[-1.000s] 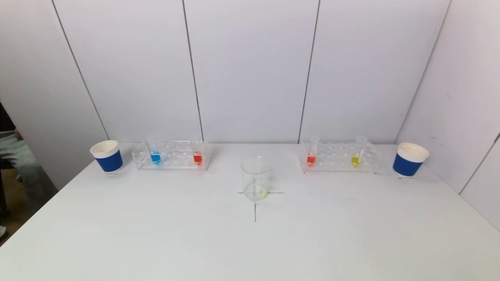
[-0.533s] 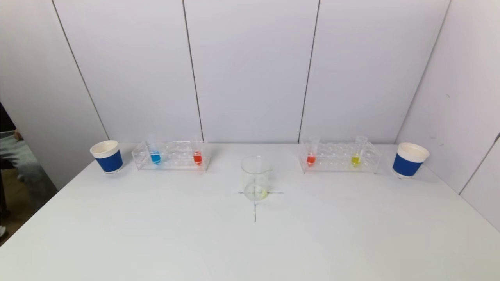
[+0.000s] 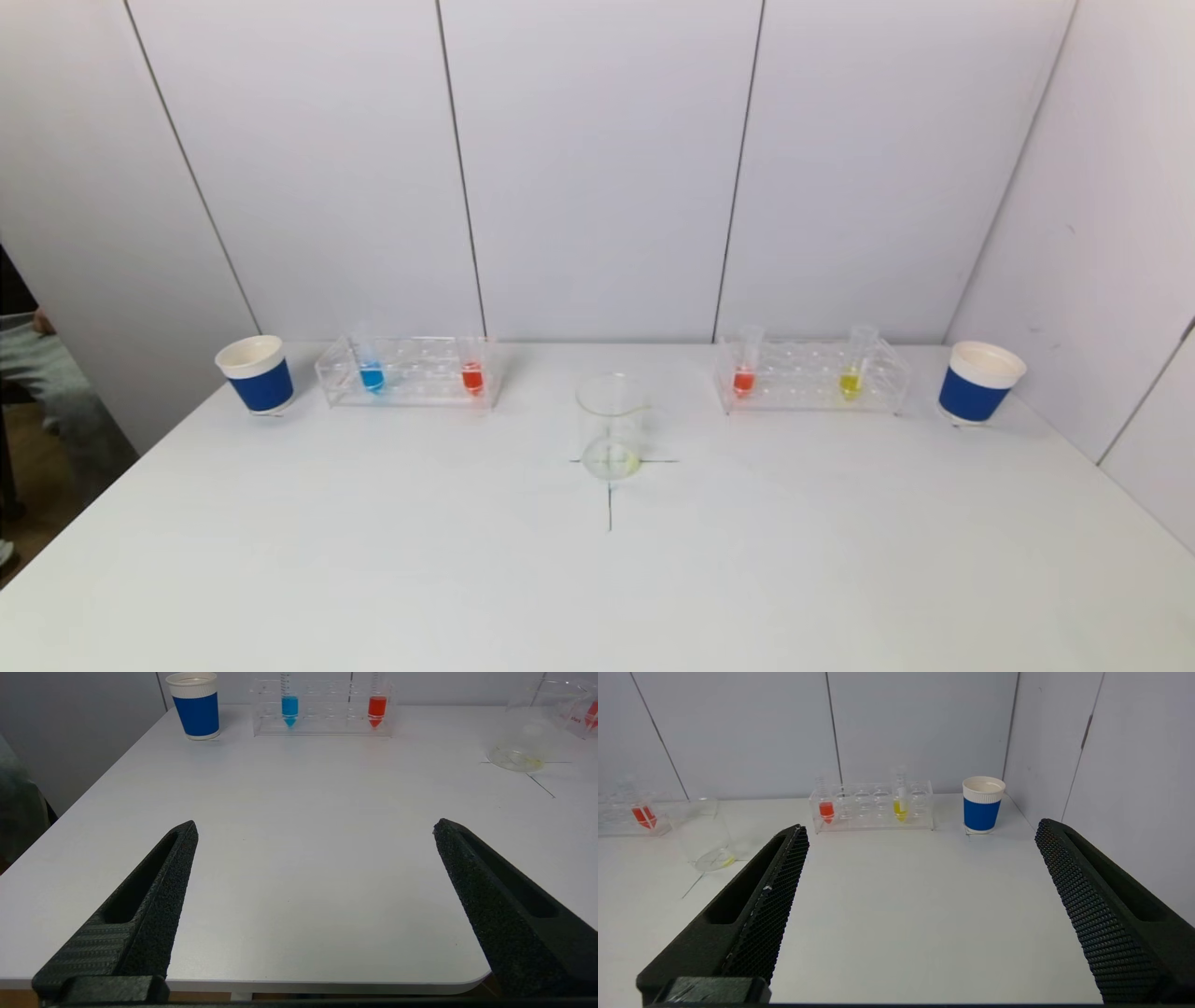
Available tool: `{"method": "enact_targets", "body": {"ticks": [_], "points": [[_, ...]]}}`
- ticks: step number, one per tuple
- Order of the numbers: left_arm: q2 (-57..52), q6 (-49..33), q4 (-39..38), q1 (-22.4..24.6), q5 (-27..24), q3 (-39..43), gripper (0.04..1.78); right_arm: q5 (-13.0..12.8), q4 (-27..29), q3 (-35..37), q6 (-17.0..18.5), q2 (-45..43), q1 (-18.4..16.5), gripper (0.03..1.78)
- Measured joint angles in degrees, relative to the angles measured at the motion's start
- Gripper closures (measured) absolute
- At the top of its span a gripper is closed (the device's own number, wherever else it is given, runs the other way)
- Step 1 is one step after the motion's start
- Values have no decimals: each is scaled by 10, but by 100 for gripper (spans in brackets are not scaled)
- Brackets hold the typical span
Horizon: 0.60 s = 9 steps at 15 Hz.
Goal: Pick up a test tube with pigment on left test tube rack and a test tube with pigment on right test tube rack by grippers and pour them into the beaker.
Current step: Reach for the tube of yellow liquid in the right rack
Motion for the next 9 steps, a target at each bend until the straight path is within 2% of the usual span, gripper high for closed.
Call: {"method": "enact_targets", "body": {"ticks": [5,9], "points": [[0,0,0,0,0,0,6,3,-42,-34,0,101,0,4],[0,0,0,0,0,0,6,4,-143,-31,3,200,-1,4]]}}
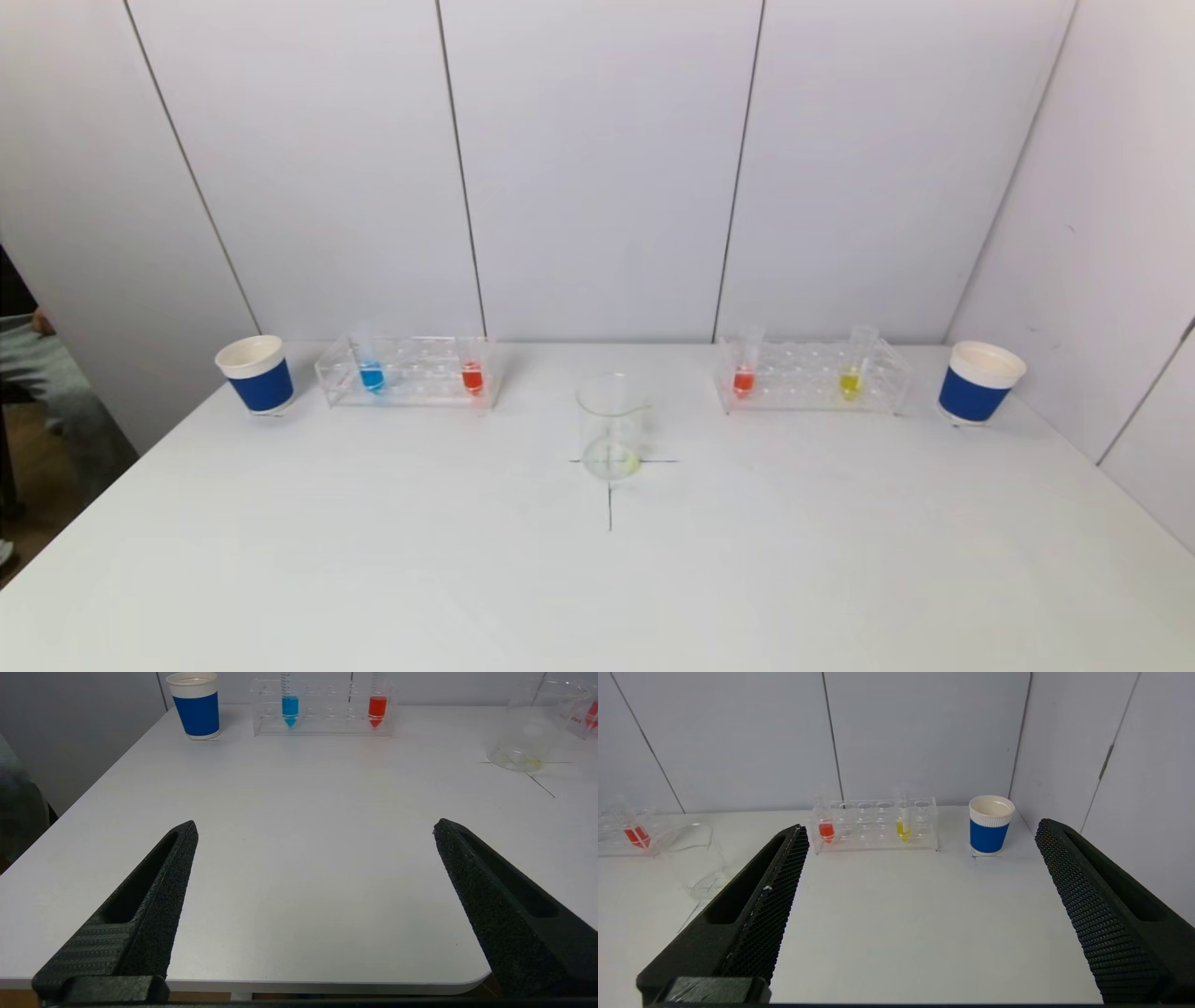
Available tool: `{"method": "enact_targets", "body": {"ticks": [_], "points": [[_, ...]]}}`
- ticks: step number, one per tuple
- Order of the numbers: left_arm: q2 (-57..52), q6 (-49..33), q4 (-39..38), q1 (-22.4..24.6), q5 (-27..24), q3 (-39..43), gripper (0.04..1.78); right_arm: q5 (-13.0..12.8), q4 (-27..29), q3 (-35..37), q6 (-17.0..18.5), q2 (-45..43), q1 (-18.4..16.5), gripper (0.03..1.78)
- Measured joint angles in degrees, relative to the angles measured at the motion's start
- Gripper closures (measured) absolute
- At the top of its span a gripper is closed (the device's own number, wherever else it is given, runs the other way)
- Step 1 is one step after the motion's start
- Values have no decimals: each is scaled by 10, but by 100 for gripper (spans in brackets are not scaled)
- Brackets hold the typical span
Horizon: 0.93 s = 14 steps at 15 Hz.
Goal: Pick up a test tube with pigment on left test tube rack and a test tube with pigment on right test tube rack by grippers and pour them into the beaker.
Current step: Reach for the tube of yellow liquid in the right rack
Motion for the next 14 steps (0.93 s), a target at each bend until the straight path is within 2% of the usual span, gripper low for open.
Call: {"method": "enact_targets", "body": {"ticks": [4,14], "points": [[0,0,0,0,0,0,6,3,-81,17,1,90,1,4],[0,0,0,0,0,0,6,16,-338,51,3,338,10,4]]}}
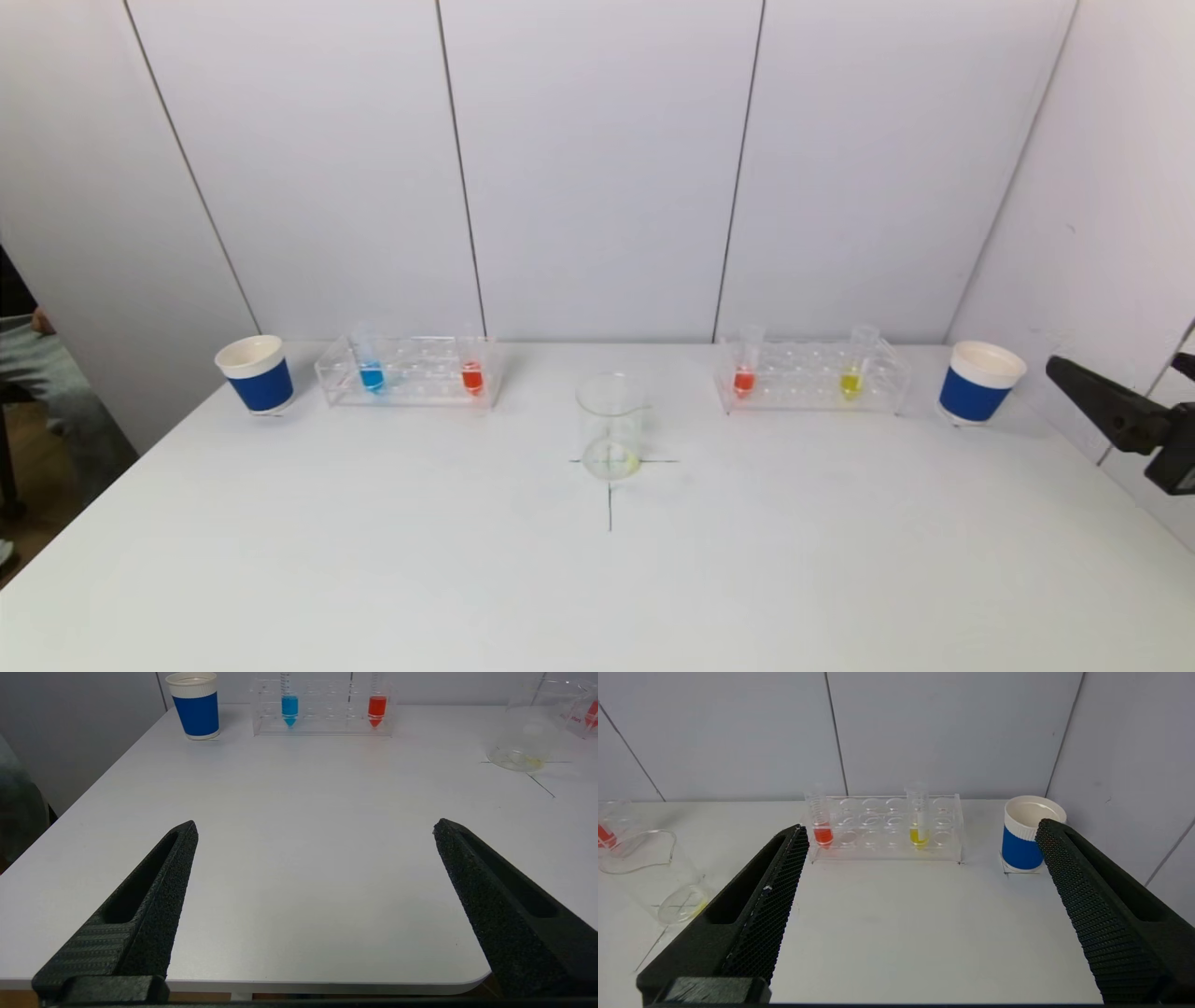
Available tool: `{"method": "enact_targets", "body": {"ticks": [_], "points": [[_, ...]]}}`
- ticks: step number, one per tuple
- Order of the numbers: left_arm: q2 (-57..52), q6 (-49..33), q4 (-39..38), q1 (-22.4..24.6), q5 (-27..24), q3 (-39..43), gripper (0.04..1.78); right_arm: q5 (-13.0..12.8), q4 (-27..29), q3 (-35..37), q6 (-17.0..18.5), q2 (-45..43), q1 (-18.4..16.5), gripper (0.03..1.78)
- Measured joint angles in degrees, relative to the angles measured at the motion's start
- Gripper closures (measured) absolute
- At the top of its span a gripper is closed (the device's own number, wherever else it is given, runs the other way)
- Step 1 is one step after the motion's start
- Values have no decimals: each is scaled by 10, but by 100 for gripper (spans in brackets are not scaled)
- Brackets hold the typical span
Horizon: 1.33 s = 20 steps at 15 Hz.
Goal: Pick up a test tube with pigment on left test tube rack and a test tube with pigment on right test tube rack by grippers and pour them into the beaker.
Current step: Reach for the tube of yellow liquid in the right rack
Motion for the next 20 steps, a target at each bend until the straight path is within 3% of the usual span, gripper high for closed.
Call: {"method": "enact_targets", "body": {"ticks": [12,20], "points": [[0,0,0,0,0,0,6,-5,-395,15,20,372,5,4],[0,0,0,0,0,0,6,-7,-420,-53,19,511,4,4]]}}
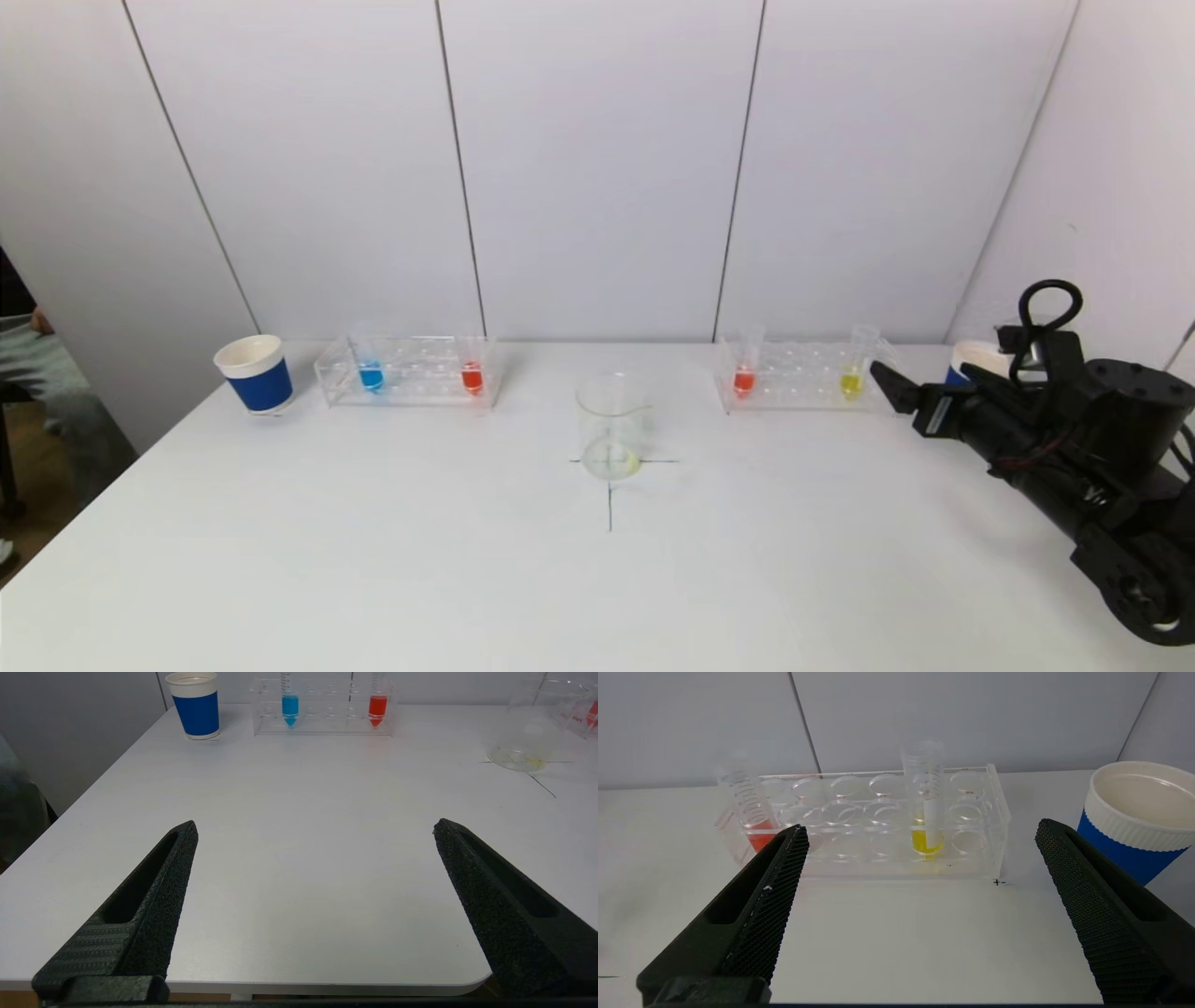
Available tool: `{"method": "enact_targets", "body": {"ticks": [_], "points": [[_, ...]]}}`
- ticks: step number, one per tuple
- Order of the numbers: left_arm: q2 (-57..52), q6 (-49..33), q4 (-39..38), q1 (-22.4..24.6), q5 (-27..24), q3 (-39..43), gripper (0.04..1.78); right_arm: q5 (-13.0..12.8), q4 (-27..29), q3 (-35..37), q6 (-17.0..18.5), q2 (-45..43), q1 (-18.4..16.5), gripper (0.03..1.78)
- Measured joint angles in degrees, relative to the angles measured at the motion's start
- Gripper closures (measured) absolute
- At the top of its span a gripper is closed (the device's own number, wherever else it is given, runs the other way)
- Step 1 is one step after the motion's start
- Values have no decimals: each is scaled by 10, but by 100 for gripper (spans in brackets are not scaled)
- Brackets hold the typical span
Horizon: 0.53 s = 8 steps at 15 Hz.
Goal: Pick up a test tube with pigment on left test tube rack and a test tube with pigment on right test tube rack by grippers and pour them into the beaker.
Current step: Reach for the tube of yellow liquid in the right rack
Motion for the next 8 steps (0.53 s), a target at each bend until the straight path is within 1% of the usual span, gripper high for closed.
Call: {"method": "enact_targets", "body": {"ticks": [5,8], "points": [[0,0,0,0,0,0,6,-1,0,-42,2,50,-4,4],[0,0,0,0,0,0,6,-8,0,-62,3,67,-4,4]]}}
